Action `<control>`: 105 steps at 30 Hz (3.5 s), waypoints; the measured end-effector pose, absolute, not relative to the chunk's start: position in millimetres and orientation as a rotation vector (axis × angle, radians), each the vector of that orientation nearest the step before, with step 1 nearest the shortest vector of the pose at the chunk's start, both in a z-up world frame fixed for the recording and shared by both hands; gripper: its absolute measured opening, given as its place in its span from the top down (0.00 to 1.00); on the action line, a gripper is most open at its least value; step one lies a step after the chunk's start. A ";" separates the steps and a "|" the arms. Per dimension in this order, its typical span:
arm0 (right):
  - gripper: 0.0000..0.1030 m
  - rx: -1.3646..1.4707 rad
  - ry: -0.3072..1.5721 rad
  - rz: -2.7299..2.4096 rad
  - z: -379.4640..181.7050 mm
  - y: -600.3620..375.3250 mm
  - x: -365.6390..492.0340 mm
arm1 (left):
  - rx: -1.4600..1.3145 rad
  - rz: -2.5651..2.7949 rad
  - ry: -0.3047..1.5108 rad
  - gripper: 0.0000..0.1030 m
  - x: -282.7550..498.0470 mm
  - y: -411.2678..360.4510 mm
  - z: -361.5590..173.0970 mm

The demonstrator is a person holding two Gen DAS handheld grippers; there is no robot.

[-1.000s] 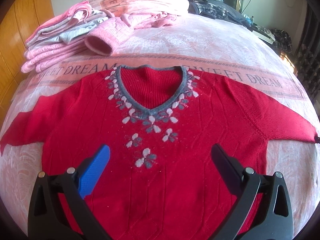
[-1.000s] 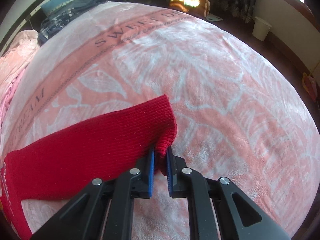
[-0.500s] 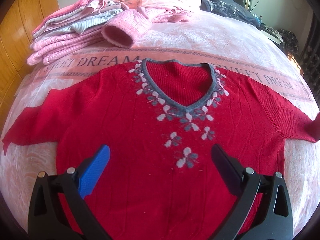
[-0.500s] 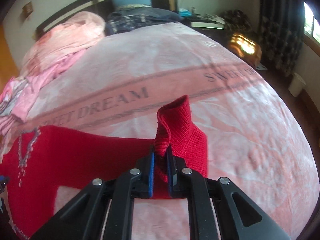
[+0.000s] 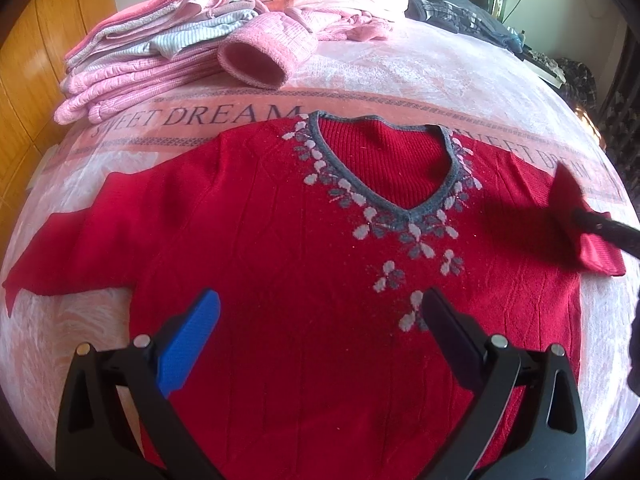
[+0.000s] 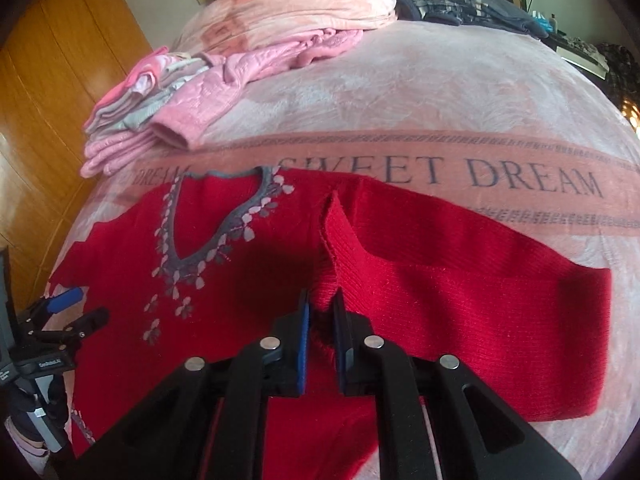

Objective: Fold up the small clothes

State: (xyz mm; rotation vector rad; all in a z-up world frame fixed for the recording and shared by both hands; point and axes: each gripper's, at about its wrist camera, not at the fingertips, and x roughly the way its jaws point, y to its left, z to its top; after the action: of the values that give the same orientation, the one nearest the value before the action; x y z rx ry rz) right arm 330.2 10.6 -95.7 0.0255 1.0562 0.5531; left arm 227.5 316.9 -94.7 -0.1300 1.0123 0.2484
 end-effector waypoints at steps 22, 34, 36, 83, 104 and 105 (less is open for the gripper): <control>0.69 0.407 0.912 0.404 -97.8 -87.1 223.4 | -0.336 -0.220 1.252 0.27 344.7 146.7 -143.4; 0.69 0.523 0.840 0.387 -103.3 -127.4 219.7 | -0.442 -0.128 1.185 0.98 355.6 149.4 -143.5; 0.69 0.528 0.840 0.375 -106.9 -130.7 220.9 | -0.456 -0.120 1.124 0.98 347.7 155.7 -129.5; 0.58 0.244 0.997 0.344 -97.9 -26.4 303.7 | -0.556 0.313 0.891 0.75 241.1 448.3 -85.0; 0.51 0.185 1.089 0.362 -137.0 7.3 307.9 | -0.498 0.217 1.095 0.75 304.2 411.6 -144.9; 0.50 0.186 1.087 0.365 -137.1 7.9 307.9 | -0.505 0.213 1.095 0.75 304.7 414.5 -145.0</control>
State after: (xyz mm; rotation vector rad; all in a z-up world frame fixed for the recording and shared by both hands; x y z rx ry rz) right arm 307.9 7.9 -137.1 0.1860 1.0873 0.3654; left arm 304.7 414.5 -145.0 -0.5049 1.0950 0.2132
